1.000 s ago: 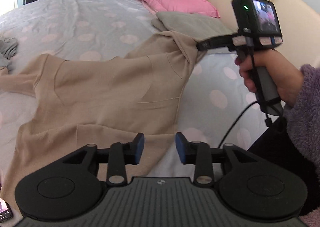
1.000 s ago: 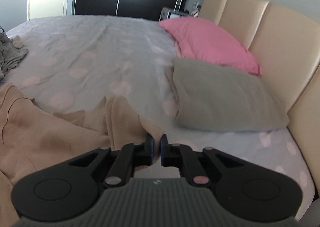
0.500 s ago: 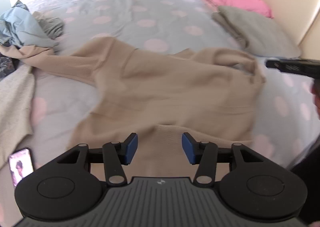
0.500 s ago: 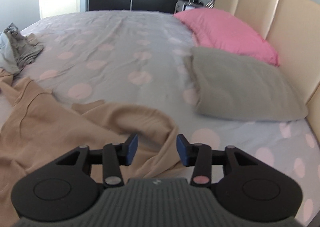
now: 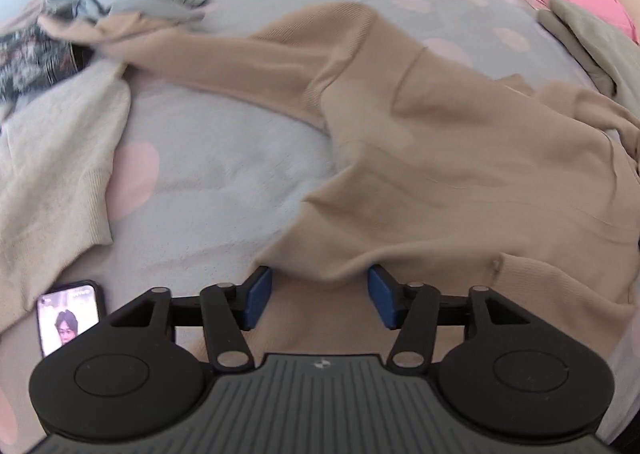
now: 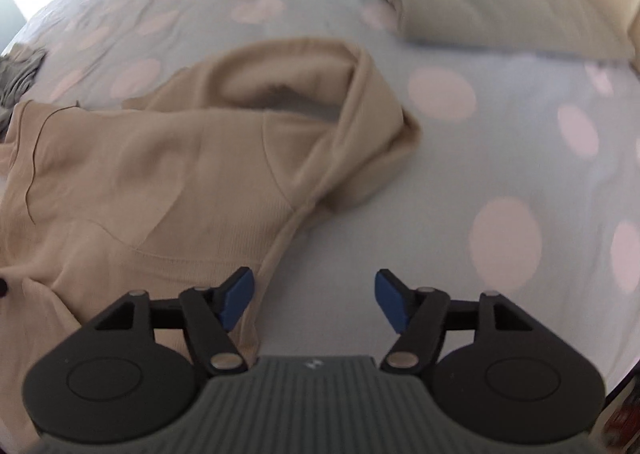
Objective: Fold clothes
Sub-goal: 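Lay the beige sweater flat on the bed and open both grippers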
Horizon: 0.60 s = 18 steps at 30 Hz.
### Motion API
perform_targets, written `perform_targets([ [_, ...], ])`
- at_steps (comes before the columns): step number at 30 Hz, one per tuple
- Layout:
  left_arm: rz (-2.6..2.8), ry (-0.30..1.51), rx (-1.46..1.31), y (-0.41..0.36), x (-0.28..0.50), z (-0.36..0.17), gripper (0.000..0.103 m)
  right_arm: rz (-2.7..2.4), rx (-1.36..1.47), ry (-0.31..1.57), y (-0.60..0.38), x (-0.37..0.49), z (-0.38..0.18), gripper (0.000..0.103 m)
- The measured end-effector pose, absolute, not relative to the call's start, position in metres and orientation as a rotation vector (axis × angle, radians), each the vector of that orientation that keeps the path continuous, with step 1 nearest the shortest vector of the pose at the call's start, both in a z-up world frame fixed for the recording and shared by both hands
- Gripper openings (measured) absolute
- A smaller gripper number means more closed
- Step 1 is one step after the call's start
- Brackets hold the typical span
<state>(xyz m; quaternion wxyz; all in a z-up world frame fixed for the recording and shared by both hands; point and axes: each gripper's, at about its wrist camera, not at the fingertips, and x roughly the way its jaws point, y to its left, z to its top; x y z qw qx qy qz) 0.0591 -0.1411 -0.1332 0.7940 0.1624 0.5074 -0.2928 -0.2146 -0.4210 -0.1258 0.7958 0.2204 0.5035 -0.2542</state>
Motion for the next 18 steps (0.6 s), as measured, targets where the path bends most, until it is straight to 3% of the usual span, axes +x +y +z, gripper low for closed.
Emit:
perform_targets([
  [12, -0.643, 1.02, 0.369, -0.151, 0.061, -0.123, 0.063, -0.37, 0.42, 1.129, -0.387, -0.198, -0.145, 0.073],
  [14, -0.645, 1.04, 0.361, -0.15, 0.06, -0.124, 0.062, -0.335, 0.36, 1.131, -0.378, -0.197, -0.144, 0.062],
  [16, -0.647, 1.06, 0.352, -0.149, 0.059, -0.124, 0.051, -0.293, 0.29, 1.125, -0.367, -0.197, -0.142, 0.035],
  [18, -0.649, 1.081, 0.343, -0.149, 0.058, -0.124, 0.026, -0.271, 0.225, 1.117, -0.358, -0.197, -0.14, 0.011],
])
